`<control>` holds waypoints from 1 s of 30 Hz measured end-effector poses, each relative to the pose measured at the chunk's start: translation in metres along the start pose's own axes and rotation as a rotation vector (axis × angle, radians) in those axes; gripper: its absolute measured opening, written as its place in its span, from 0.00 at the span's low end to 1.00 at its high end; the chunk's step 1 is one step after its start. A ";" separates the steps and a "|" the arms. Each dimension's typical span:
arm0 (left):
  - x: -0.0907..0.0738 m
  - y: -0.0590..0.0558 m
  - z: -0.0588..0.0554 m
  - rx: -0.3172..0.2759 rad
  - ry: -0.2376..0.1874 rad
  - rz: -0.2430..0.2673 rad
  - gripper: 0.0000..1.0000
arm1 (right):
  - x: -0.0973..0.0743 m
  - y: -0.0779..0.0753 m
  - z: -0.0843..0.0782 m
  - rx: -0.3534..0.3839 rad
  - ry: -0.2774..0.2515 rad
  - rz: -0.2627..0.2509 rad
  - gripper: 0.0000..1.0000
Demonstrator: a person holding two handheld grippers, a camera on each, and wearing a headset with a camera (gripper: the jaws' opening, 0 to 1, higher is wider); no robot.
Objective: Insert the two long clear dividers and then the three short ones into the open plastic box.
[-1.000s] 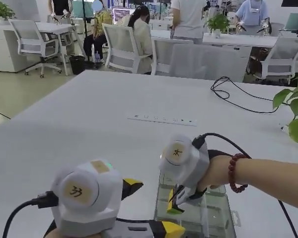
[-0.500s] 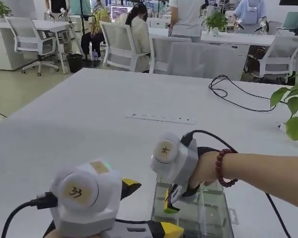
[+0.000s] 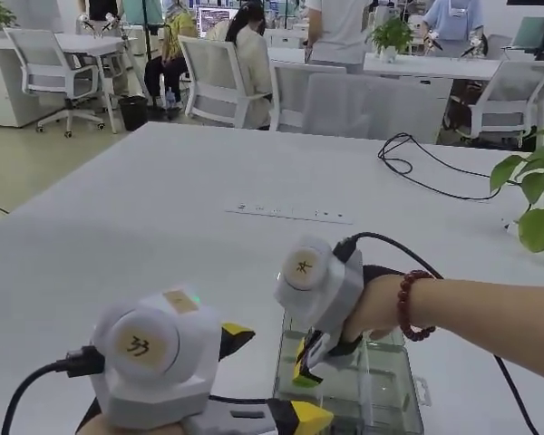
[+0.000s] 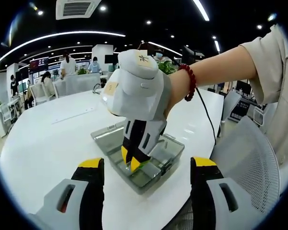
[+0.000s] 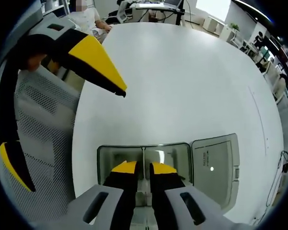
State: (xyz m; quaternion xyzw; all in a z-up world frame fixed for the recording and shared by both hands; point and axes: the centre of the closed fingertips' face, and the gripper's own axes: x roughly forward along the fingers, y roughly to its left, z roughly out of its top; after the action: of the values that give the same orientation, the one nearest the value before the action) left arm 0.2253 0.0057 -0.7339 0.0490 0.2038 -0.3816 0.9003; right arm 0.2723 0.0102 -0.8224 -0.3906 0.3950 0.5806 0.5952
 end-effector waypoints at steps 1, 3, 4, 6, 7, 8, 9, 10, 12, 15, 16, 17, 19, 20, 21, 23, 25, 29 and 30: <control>0.000 0.000 0.000 -0.001 -0.001 0.001 0.74 | -0.002 0.002 0.001 0.001 -0.006 0.007 0.12; 0.001 0.001 0.000 -0.003 -0.002 0.004 0.74 | -0.005 0.003 0.002 0.006 -0.017 0.011 0.15; 0.001 0.001 0.000 -0.003 -0.001 0.004 0.74 | -0.006 0.004 0.002 0.009 -0.020 0.013 0.17; 0.001 0.002 0.001 -0.003 -0.001 0.007 0.75 | -0.010 0.006 0.002 0.013 -0.032 0.020 0.19; 0.001 0.002 0.001 -0.003 -0.001 0.007 0.75 | -0.011 0.006 0.002 0.015 -0.035 0.022 0.19; 0.001 0.002 0.001 -0.004 -0.002 0.008 0.76 | -0.012 0.007 0.002 0.017 -0.036 0.023 0.20; 0.001 0.002 0.001 -0.004 -0.002 0.009 0.76 | -0.014 0.007 0.001 0.021 -0.039 0.022 0.22; 0.001 0.003 0.002 -0.003 -0.002 0.010 0.76 | -0.015 0.007 0.000 0.022 -0.041 0.022 0.22; 0.002 0.003 0.002 -0.005 -0.003 0.012 0.77 | -0.019 0.006 -0.001 0.026 -0.052 0.018 0.23; 0.002 0.004 0.002 -0.007 -0.003 0.016 0.78 | -0.025 0.006 -0.004 0.034 -0.065 0.017 0.25; 0.002 0.004 0.003 -0.008 -0.003 0.017 0.78 | -0.027 0.006 -0.004 0.034 -0.070 0.015 0.26; 0.002 0.004 0.003 -0.008 -0.003 0.017 0.79 | -0.030 0.007 -0.006 0.033 -0.077 0.015 0.27; 0.001 0.004 0.003 -0.008 -0.002 0.020 0.79 | -0.033 0.008 -0.008 0.031 -0.084 0.013 0.29; 0.001 0.004 0.003 -0.009 -0.002 0.022 0.80 | -0.036 0.009 -0.009 0.029 -0.091 0.012 0.29; 0.001 0.004 0.003 -0.010 -0.003 0.022 0.80 | -0.039 0.010 -0.011 0.024 -0.095 0.011 0.30; 0.001 0.004 0.003 -0.011 -0.003 0.024 0.80 | -0.042 0.010 -0.015 0.019 -0.097 0.001 0.31; 0.000 0.004 0.003 -0.010 -0.004 0.026 0.81 | -0.044 0.011 -0.020 0.011 -0.097 -0.003 0.32; 0.000 0.004 0.002 -0.014 -0.006 0.030 0.82 | -0.051 0.012 -0.031 0.013 -0.096 -0.008 0.33; -0.001 0.004 0.002 -0.015 -0.005 0.031 0.82 | -0.053 0.013 -0.034 0.016 -0.098 -0.009 0.33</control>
State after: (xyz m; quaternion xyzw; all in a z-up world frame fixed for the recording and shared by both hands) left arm 0.2285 0.0086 -0.7323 0.0445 0.2035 -0.3660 0.9070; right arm 0.2584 -0.0412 -0.7864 -0.3585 0.3683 0.5933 0.6196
